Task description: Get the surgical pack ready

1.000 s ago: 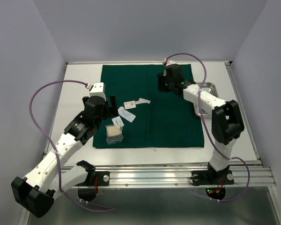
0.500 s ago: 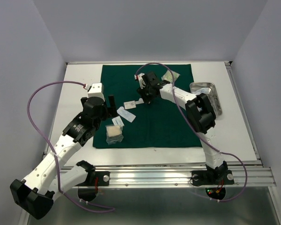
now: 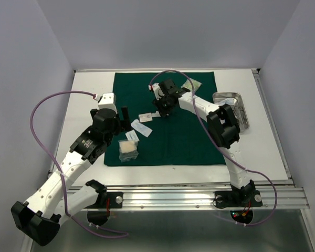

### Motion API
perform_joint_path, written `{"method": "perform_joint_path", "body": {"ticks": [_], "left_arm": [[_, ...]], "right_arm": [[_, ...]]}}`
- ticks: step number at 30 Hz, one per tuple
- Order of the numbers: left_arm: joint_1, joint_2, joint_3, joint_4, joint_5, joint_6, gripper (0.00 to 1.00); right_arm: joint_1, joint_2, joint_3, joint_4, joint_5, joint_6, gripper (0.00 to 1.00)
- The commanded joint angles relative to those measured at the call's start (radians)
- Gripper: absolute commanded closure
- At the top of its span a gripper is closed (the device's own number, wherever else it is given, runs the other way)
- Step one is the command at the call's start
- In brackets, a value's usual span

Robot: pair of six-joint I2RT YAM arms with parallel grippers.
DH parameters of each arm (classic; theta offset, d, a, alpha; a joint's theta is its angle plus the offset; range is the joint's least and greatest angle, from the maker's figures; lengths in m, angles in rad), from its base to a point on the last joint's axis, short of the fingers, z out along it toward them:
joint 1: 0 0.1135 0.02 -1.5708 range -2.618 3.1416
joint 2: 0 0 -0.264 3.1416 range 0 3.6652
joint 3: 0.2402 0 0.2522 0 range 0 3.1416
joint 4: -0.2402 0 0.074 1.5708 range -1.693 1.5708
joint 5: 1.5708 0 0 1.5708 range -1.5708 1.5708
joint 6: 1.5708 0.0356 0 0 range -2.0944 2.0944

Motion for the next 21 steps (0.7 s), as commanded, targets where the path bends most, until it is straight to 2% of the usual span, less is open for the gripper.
{"method": "perform_joint_path", "body": {"ticks": [1, 3, 7, 9, 10, 12, 16, 21], "left_arm": [[0.005, -0.018, 0.004, 0.014, -0.031, -0.004, 0.01], [0.005, -0.018, 0.005, 0.014, -0.032, -0.003, 0.01], [0.005, -0.016, 0.007, 0.013, -0.032, -0.004, 0.01], [0.007, -0.015, 0.007, 0.011, -0.032, -0.004, 0.01], [0.005, -0.015, 0.007, 0.013, -0.032, -0.004, 0.01], [0.005, -0.015, 0.007, 0.013, -0.031, -0.003, 0.01], [0.005, -0.016, 0.007, 0.011, -0.031, -0.003, 0.01], [0.007, -0.015, 0.004, 0.017, -0.026, -0.003, 0.01]], "right_arm": [[0.001, 0.022, 0.048, -0.008, -0.061, -0.028, 0.50], [0.001, 0.033, 0.049, -0.012, -0.075, -0.033, 0.52], [0.001, 0.033, 0.044, -0.015, -0.079, -0.035, 0.65], [0.001, 0.029, 0.041, -0.015, -0.075, -0.033, 0.69], [0.001, 0.026, 0.041, -0.015, -0.067, -0.035, 0.74], [0.001, 0.016, 0.038, -0.015, -0.056, -0.033, 0.75], [0.001, -0.030, 0.020, -0.014, -0.046, -0.030, 0.88], [0.001, -0.111, -0.037, 0.032, -0.033, 0.001, 0.94]]}}
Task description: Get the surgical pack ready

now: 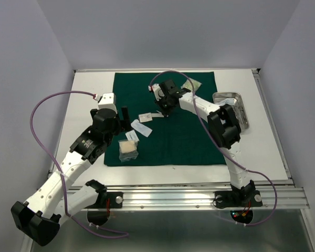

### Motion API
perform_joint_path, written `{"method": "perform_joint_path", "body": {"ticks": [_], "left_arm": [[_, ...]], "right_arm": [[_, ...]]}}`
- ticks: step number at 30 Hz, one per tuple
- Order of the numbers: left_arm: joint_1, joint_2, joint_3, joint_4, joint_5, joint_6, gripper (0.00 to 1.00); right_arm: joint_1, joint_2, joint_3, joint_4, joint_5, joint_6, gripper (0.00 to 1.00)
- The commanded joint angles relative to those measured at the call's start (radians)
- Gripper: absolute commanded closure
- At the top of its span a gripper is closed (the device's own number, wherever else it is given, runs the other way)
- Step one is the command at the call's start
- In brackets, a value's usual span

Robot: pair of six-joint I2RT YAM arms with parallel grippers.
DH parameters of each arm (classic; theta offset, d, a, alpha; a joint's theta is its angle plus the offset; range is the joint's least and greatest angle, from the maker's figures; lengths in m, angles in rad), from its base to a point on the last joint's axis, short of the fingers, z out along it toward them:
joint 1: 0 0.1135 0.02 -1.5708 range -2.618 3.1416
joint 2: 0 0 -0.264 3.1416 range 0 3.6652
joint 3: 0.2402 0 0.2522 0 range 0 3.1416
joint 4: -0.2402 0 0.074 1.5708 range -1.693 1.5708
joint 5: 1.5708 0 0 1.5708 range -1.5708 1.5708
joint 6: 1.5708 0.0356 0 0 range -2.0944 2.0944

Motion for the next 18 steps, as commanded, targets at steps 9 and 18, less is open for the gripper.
{"method": "perform_joint_path", "body": {"ticks": [9, 18], "left_arm": [[0.007, -0.016, 0.004, 0.021, -0.015, -0.001, 0.01], [0.005, -0.027, -0.001, 0.029, 0.004, 0.001, 0.01]], "right_arm": [[0.001, -0.292, -0.186, 0.136, 0.136, 0.122, 0.99], [-0.112, -0.499, -0.416, 0.269, 0.398, 0.298, 0.99]]}}
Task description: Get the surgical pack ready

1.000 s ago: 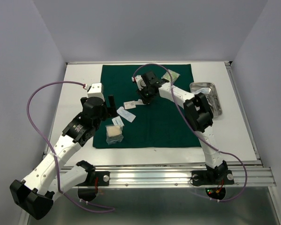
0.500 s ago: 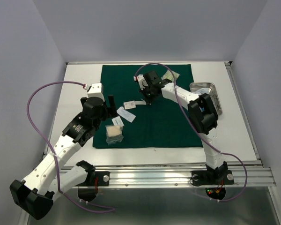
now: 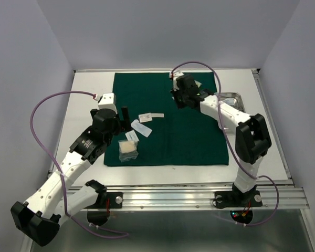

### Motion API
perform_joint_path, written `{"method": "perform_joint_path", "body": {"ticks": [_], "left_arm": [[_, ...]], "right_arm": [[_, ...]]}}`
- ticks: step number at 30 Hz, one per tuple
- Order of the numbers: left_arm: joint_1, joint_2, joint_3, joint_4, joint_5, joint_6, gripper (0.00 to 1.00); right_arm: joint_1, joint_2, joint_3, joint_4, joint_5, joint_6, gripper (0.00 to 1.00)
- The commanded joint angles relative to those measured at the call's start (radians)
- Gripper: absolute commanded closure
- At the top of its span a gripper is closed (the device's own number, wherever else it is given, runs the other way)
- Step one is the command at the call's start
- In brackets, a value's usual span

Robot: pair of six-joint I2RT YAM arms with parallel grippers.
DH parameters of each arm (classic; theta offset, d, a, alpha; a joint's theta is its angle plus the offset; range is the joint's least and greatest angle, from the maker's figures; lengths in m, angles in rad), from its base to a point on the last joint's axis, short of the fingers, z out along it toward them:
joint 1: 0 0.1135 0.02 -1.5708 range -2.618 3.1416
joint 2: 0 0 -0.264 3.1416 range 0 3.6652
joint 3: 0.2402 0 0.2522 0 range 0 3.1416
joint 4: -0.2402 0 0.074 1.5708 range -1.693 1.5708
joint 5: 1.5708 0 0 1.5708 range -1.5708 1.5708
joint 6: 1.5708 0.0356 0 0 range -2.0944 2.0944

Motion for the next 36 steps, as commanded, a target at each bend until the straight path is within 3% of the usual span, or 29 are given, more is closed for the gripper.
{"method": "perform_joint_path", "body": {"ticks": [1, 6, 11, 21, 24, 25, 26, 32, 36], "left_arm": [[0.005, -0.027, -0.001, 0.027, -0.002, 0.002, 0.01], [0.005, -0.038, -0.006, 0.033, 0.009, 0.002, 0.01], [0.005, -0.033, -0.007, 0.039, 0.017, 0.002, 0.01], [0.007, -0.013, -0.007, 0.044, 0.026, 0.005, 0.01], [0.007, -0.004, -0.006, 0.044, 0.027, 0.003, 0.01], [0.007, 0.001, -0.004, 0.042, 0.027, 0.002, 0.01], [0.005, 0.007, -0.003, 0.044, 0.027, 0.003, 0.01], [0.007, 0.017, 0.007, 0.044, 0.024, 0.003, 0.01], [0.007, 0.013, 0.007, 0.041, 0.001, 0.002, 0.01]], "right_arm": [[-0.107, -0.110, -0.094, 0.115, 0.164, 0.127, 0.99], [-0.275, -0.235, -0.247, 0.135, 0.201, 0.205, 0.99], [-0.343, -0.297, -0.348, 0.135, 0.260, 0.169, 0.99], [-0.429, -0.245, -0.404, 0.186, 0.256, 0.095, 0.99], [-0.429, -0.208, -0.378, 0.186, 0.239, 0.091, 0.88], [-0.429, -0.202, -0.372, 0.183, 0.234, 0.091, 0.66], [-0.429, -0.194, -0.361, 0.180, 0.231, 0.092, 0.59], [-0.429, -0.203, -0.318, 0.158, 0.219, 0.097, 0.55], [-0.429, -0.242, -0.280, 0.142, 0.083, 0.092, 0.55]]}}
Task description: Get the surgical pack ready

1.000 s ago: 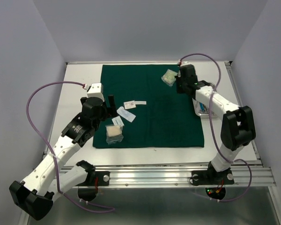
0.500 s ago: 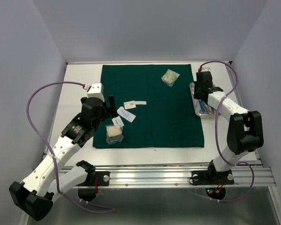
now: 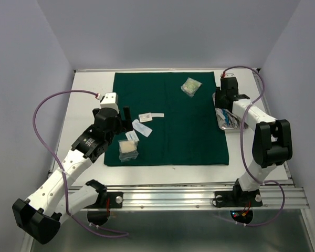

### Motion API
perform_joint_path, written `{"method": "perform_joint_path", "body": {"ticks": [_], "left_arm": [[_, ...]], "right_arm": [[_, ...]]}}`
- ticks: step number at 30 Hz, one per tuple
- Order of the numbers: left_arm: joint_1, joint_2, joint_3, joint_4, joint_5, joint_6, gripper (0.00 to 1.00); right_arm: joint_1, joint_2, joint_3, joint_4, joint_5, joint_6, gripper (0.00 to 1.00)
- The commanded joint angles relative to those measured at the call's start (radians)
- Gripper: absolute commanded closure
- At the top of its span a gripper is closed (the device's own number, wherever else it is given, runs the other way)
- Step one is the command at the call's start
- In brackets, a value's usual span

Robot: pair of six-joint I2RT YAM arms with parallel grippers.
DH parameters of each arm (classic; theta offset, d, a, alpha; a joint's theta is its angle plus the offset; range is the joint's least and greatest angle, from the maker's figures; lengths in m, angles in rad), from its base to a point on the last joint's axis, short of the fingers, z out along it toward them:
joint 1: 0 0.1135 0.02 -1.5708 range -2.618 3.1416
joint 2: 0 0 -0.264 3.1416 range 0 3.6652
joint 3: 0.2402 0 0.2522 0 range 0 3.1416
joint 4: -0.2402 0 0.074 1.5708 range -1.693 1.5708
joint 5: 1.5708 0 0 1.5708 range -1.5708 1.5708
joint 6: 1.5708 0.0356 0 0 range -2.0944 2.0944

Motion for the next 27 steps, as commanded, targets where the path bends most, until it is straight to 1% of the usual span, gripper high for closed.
{"method": "perform_joint_path", "body": {"ticks": [1, 2, 4, 5, 7, 9, 10, 11, 12, 13, 18, 22, 27], "left_arm": [[0.007, -0.010, 0.007, 0.032, -0.031, 0.002, 0.01], [0.005, -0.012, 0.007, 0.031, -0.034, 0.002, 0.01], [0.005, -0.012, 0.004, 0.032, -0.038, 0.002, 0.01], [0.005, -0.012, 0.004, 0.032, -0.041, 0.002, 0.01], [0.005, -0.012, 0.002, 0.031, -0.046, -0.001, 0.01], [0.005, -0.012, 0.002, 0.031, -0.049, -0.001, 0.01], [0.005, -0.012, 0.002, 0.031, -0.051, -0.003, 0.01], [0.005, -0.013, 0.002, 0.031, -0.051, -0.004, 0.01], [0.005, -0.013, 0.002, 0.029, -0.052, -0.004, 0.01], [0.005, -0.013, 0.004, 0.029, -0.055, -0.004, 0.01], [0.005, -0.024, -0.003, 0.023, -0.068, -0.004, 0.01], [0.005, -0.035, -0.015, 0.023, -0.069, -0.008, 0.01], [0.005, -0.038, -0.022, 0.024, -0.063, -0.017, 0.01]], "right_arm": [[0.013, -0.065, 0.076, 0.017, -0.146, -0.017, 0.55], [0.030, -0.070, 0.082, 0.012, -0.216, -0.040, 0.55], [0.059, -0.071, 0.094, 0.012, -0.263, -0.057, 0.54], [0.100, -0.068, 0.102, 0.006, -0.298, -0.099, 0.54], [0.156, -0.059, 0.114, 0.000, -0.300, -0.130, 0.48], [0.217, -0.027, 0.143, -0.015, -0.298, -0.164, 0.46], [0.273, -0.013, 0.156, -0.022, -0.300, -0.189, 0.43], [0.298, 0.005, 0.171, -0.026, -0.306, -0.200, 0.40], [0.320, 0.045, 0.202, -0.037, -0.332, -0.210, 0.39], [0.361, 0.068, 0.219, -0.042, -0.340, -0.227, 0.39], [0.458, 0.206, 0.349, -0.115, -0.358, -0.296, 0.40], [0.489, 0.333, 0.487, -0.183, -0.401, -0.350, 0.43], [0.498, 0.430, 0.585, -0.276, -0.438, -0.385, 0.44]]}}
